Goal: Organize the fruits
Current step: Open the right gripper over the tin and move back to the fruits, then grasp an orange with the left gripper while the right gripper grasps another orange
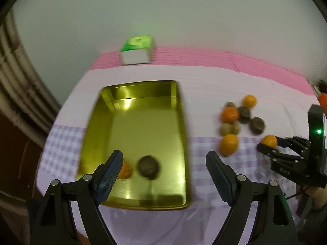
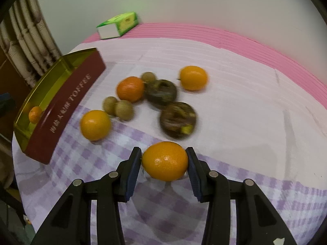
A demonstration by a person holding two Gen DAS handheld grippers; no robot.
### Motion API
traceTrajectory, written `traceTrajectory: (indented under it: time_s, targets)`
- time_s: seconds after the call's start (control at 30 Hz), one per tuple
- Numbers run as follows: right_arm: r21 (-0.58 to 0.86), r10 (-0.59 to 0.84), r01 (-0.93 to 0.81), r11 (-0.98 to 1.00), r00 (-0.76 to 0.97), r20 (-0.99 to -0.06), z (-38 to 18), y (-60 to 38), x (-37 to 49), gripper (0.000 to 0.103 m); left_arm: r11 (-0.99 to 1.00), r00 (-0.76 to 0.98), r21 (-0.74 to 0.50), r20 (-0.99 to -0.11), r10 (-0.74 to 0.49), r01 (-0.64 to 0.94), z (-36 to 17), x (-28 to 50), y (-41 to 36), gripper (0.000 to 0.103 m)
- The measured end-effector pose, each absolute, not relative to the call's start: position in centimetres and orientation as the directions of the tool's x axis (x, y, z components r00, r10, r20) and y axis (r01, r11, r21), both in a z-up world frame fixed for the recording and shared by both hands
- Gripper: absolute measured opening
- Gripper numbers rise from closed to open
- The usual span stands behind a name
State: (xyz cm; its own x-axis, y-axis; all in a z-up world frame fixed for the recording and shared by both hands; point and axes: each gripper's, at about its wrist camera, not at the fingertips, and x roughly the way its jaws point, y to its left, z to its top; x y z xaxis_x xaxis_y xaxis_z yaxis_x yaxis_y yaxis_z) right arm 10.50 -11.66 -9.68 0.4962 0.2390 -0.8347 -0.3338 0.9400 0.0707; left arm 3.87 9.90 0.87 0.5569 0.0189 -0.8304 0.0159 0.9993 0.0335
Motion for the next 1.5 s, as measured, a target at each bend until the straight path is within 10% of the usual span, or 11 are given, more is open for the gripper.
traceTrajectory:
  time_s: [0.63,1.2,1.5]
  targets:
    - [0.075,0.176,-0.209,0.975,0.52,-0.836,-9.9,-18.1,10.4,0.041,0.99,0.435,-0.009,-0.898,-0.071,0.143,-4.3,8.8,2.3,0.082]
    - [0.084,0.182,-0.207,0.975,0.518,-0.836,-10.0,-18.0,10.4,0.041,0.987,0.364,-0.047,-0.926,-0.102,0.157,-7.0,11.1,1.2,0.04]
    - [0.077,0.177,-0.209,0.975,0.52,-0.836,-10.0,-17.9,10.4,0.041,0.985,0.367,-0.064,-0.923,-0.119,0.157,-6.8,10.6,1.4,0.039]
